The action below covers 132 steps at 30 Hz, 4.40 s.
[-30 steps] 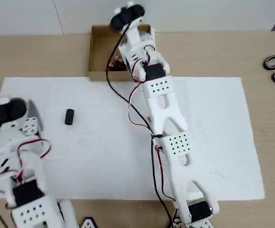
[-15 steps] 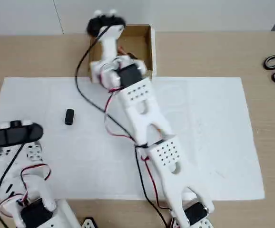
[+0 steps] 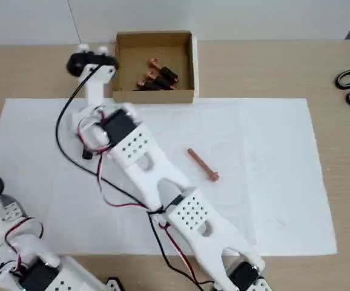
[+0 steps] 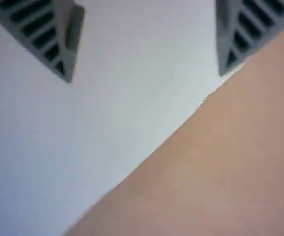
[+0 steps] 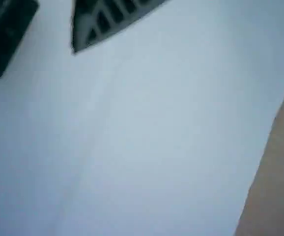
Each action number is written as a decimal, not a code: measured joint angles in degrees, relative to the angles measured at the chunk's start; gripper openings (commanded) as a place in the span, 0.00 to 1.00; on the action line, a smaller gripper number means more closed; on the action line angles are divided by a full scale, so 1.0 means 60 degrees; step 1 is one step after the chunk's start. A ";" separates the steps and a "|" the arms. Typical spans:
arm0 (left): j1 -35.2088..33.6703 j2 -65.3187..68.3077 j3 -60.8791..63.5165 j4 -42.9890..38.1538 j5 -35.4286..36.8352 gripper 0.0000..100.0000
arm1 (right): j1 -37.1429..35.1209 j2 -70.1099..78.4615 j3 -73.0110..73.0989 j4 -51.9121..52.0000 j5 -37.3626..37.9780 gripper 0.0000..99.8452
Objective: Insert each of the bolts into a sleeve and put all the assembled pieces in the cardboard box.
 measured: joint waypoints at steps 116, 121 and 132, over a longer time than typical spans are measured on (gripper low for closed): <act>0.8733 0.4938 -0.8132 0.4659 0.2769 0.18 | 0.5172 -2.1700 2.4234 -0.4513 0.6271 0.00; 0.8850 0.8659 -1.0535 0.5348 0.4615 0.18 | 0.6300 -2.6168 2.8293 -0.5670 0.6271 0.00; 1.2484 1.5062 -1.5560 0.6667 0.7429 0.18 | 0.9070 -2.7531 2.9421 -0.5846 0.4791 0.00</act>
